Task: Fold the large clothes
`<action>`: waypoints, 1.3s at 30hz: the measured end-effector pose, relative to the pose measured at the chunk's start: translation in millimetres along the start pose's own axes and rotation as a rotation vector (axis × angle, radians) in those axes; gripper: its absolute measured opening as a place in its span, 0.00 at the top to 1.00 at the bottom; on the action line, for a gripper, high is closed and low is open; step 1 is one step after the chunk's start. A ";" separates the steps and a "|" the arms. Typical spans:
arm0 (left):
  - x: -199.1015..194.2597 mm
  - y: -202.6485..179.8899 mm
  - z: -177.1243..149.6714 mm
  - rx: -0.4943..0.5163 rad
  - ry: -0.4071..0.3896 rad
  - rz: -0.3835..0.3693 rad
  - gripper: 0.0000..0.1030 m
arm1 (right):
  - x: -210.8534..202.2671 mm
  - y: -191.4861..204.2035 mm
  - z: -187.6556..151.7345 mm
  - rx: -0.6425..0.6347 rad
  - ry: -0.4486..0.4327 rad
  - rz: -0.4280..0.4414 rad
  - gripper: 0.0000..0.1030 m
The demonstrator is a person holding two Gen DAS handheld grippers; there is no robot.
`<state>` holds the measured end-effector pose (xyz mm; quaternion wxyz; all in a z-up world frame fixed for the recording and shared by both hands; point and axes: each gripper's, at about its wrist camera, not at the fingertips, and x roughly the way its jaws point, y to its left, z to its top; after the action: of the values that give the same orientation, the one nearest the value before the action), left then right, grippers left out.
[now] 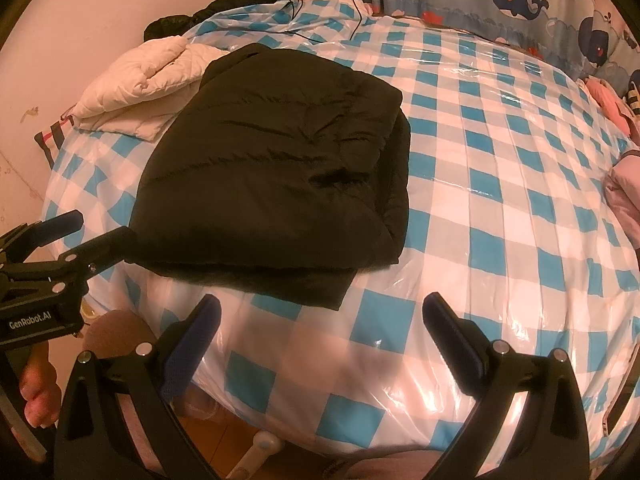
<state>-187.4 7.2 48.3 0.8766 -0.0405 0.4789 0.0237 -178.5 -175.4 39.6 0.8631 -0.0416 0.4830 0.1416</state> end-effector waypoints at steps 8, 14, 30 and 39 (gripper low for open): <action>-1.0 -0.8 0.2 0.003 0.004 0.007 0.08 | 1.7 0.0 -2.9 0.004 0.002 0.002 0.06; -2.3 -1.0 2.3 0.008 0.005 0.012 0.08 | 4.4 -3.5 -12.0 0.007 0.002 0.005 0.06; -1.6 -5.3 2.9 0.010 0.009 0.011 0.08 | 6.7 -11.7 -10.4 0.004 0.014 0.010 0.06; 0.9 -6.5 3.3 0.019 0.002 0.022 0.08 | 10.0 -12.1 -11.2 0.004 0.018 0.011 0.06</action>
<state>-183.7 1.1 49.6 0.8761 -0.0268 0.4805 0.0287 -179.3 -187.2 24.4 0.8579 -0.0385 0.4915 0.1449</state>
